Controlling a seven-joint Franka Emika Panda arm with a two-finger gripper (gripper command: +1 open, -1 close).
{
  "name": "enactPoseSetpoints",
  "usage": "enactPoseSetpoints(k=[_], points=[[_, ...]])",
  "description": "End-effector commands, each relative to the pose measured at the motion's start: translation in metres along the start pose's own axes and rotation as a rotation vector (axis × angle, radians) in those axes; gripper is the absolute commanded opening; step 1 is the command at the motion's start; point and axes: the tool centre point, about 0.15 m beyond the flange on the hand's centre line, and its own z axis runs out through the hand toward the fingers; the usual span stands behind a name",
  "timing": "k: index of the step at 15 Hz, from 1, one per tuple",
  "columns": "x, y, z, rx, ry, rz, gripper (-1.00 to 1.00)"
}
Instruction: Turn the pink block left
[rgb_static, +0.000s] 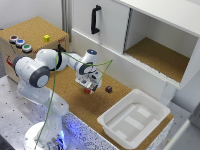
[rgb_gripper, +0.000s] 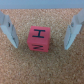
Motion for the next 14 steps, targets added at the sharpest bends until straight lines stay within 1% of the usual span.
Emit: enactPoseSetpoints(k=[1, 4, 7, 11, 12, 13, 14], points=[[0.025, 0.004, 0.008, 0.01, -0.067, 0.018, -1.0], [0.031, 0.001, 0.008, -0.016, -0.086, 0.024, -1.0], [0.033, -0.002, 0.006, -0.022, -0.094, 0.037, -1.0], [0.026, -0.007, 0.0, 0.0, -0.095, 0.062, -1.0], [0.022, -0.011, -0.004, 0.01, -0.094, 0.05, -1.0], [0.021, -0.017, -0.009, 0.007, -0.104, 0.017, -1.0], [0.019, -0.024, -0.014, -0.005, -0.124, -0.059, -1.0]])
